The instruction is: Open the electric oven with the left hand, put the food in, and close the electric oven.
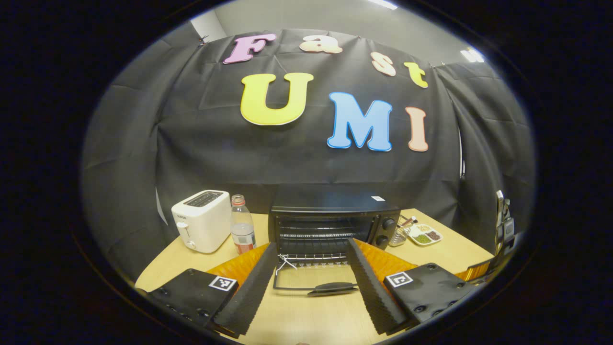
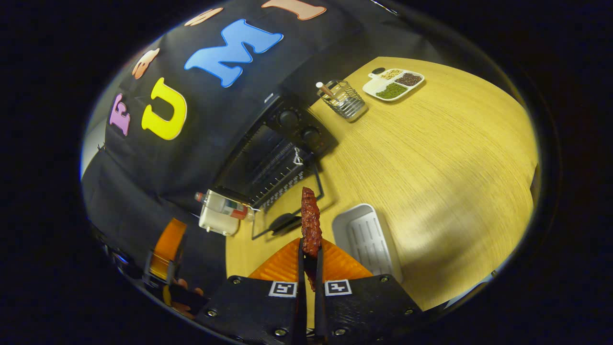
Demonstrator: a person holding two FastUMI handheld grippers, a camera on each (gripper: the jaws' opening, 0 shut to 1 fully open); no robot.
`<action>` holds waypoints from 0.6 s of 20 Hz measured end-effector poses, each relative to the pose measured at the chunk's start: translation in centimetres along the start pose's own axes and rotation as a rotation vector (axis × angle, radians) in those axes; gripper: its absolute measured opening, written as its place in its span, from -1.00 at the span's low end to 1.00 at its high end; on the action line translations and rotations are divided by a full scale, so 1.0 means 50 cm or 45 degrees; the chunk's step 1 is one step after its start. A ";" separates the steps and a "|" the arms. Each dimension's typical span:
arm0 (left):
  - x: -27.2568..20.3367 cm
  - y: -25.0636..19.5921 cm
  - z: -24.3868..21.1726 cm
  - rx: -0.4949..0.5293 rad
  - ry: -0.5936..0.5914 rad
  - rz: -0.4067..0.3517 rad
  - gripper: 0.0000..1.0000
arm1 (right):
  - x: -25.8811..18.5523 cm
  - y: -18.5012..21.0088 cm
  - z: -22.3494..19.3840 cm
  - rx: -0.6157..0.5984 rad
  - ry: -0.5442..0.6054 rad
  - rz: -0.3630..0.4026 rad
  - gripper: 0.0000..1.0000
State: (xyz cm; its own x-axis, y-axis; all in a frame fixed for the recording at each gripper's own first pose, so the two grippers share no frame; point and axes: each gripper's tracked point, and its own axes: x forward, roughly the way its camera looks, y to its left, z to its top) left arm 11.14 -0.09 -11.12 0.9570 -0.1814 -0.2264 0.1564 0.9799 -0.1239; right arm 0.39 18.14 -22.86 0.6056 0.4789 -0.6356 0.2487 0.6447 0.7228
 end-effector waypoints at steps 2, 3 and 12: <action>-0.005 0.020 0.003 -0.010 -0.008 0.019 0.94 | 0.029 0.029 0.034 0.002 -0.019 0.051 -0.86; -0.006 0.034 0.000 -0.004 -0.009 0.033 0.94 | 0.049 0.045 0.046 0.006 -0.025 0.073 -0.86; -0.026 0.221 -0.013 0.019 0.026 0.233 0.94 | 0.265 0.154 0.112 0.087 -0.096 0.185 -0.87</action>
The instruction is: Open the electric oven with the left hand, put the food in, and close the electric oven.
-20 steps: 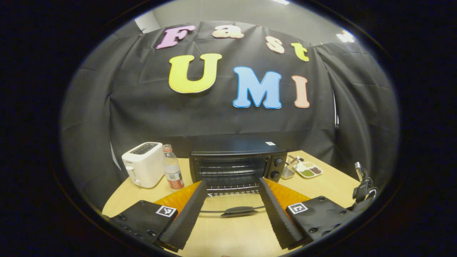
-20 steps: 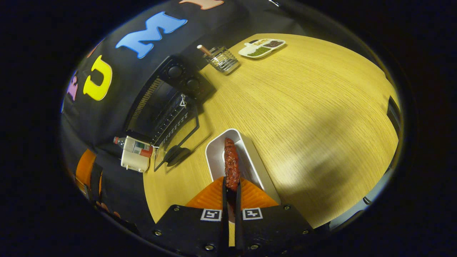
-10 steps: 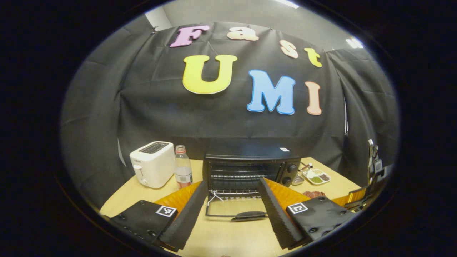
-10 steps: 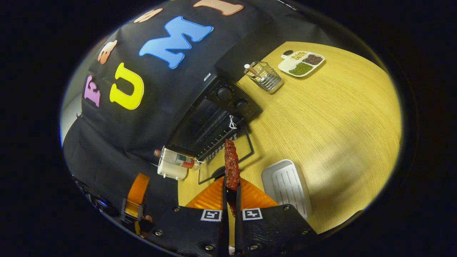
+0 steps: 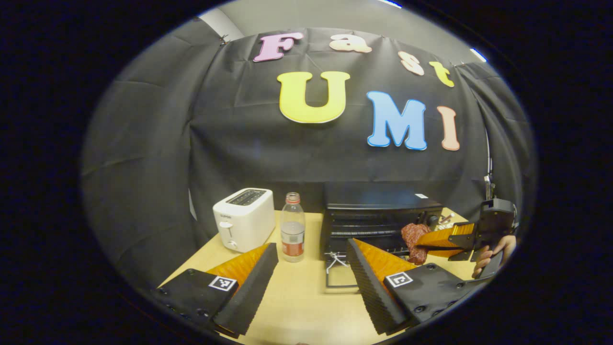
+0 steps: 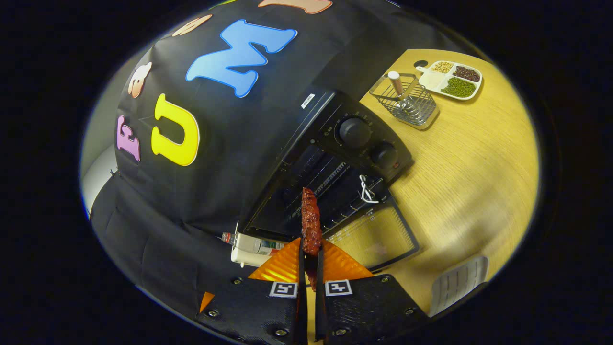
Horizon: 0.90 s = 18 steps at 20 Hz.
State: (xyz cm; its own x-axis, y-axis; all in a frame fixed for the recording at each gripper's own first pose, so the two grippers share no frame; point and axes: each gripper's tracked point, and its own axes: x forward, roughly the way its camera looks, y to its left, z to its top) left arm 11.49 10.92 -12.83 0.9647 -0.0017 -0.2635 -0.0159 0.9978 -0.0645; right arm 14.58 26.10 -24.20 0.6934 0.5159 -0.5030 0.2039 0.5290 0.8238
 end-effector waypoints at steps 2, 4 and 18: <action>-0.001 0.029 -0.001 0.012 0.008 0.035 0.94 | 0.049 0.006 0.004 0.008 -0.019 0.006 -0.87; -0.006 0.057 -0.003 0.025 0.023 0.063 0.94 | 0.090 0.005 0.003 0.010 -0.033 0.001 -0.87; -0.025 0.095 -0.046 0.048 0.130 0.082 1.00 | 0.163 0.001 0.082 -0.123 -0.219 -0.065 0.51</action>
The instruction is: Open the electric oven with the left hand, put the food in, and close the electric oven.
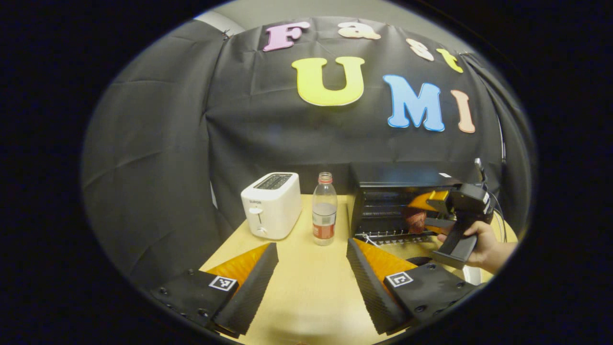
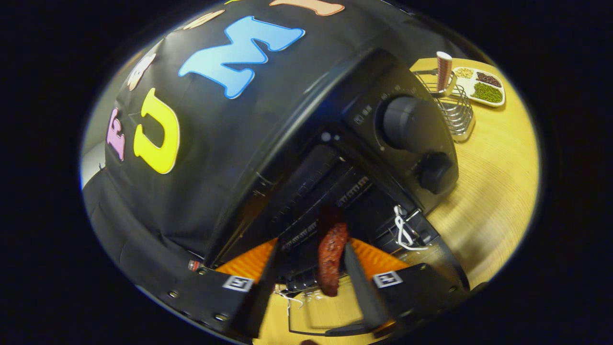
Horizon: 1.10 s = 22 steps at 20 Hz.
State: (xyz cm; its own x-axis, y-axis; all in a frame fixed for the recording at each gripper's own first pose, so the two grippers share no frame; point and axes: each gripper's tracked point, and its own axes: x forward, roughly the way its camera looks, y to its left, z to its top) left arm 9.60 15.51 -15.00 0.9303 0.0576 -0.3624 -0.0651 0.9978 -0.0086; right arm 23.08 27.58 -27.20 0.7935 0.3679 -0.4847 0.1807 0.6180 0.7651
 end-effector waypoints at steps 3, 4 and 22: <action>0.000 -0.038 0.001 -0.005 -0.008 -0.034 0.95 | -0.035 -0.017 0.019 -0.135 -0.047 -0.067 0.94; 0.003 -0.051 0.001 -0.008 -0.009 -0.048 0.94 | -0.051 -0.017 0.025 -0.166 -0.048 -0.069 0.94; 0.064 -0.379 -0.211 -0.054 0.340 -0.443 0.96 | -0.481 -0.020 0.227 -0.912 -0.476 -0.107 0.94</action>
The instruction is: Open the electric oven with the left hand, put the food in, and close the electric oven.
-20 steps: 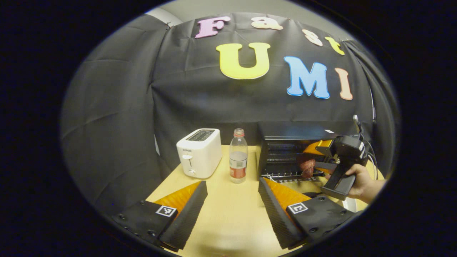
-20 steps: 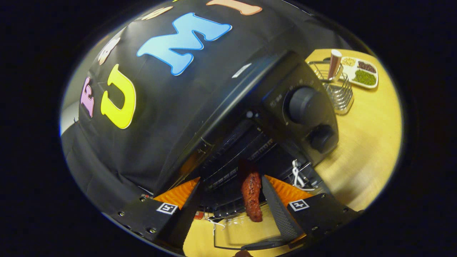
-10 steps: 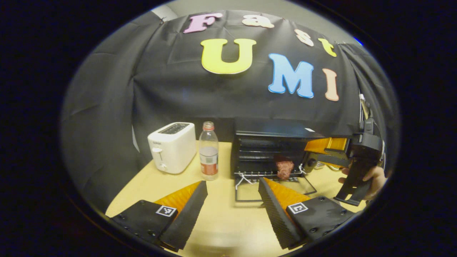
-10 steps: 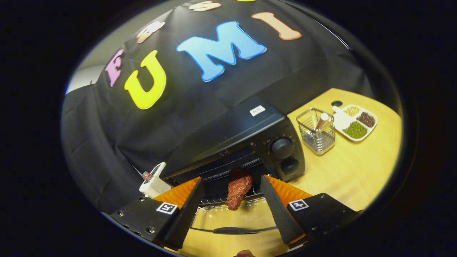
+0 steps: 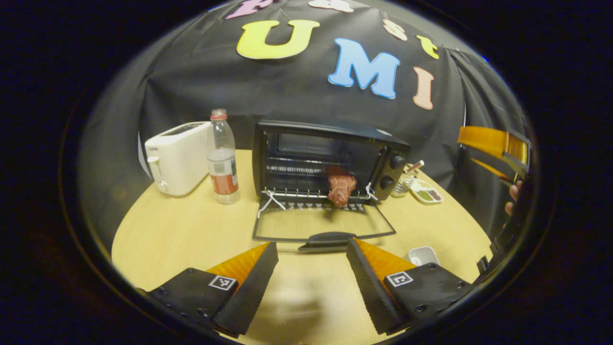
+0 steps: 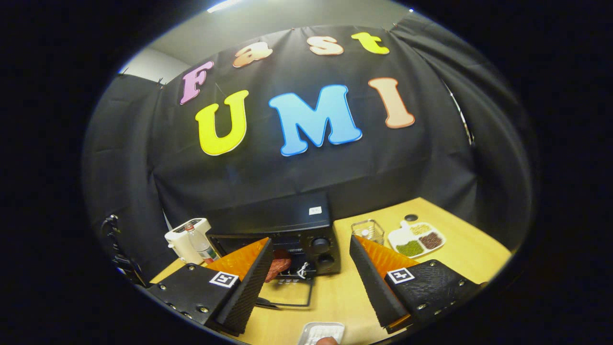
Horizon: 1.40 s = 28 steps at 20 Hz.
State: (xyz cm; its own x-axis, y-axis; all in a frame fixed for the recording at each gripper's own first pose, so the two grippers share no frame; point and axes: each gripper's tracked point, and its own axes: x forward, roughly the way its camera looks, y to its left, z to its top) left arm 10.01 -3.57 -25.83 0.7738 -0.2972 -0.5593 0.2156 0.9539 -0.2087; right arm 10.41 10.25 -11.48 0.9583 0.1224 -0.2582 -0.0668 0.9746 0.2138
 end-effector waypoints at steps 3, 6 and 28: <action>0.035 -0.022 -0.059 0.002 0.122 -0.007 0.96 | -0.047 -0.040 0.033 -0.059 -0.052 -0.053 0.94; 0.072 -0.047 -0.091 -0.025 0.188 -0.036 0.96 | -0.086 -0.089 0.046 -0.113 -0.073 -0.135 0.94; 0.091 -0.051 0.053 0.100 -0.149 0.111 0.95 | -0.175 -0.212 0.010 -0.071 -0.005 -0.318 0.95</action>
State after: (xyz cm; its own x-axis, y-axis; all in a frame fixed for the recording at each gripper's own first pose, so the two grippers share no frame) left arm 14.58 -7.24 -25.72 0.8549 -0.2110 -0.4740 0.1871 0.9775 -0.0976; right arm 2.85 -1.24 -11.03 0.9480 -0.1245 -0.2928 0.1573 0.9833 0.0911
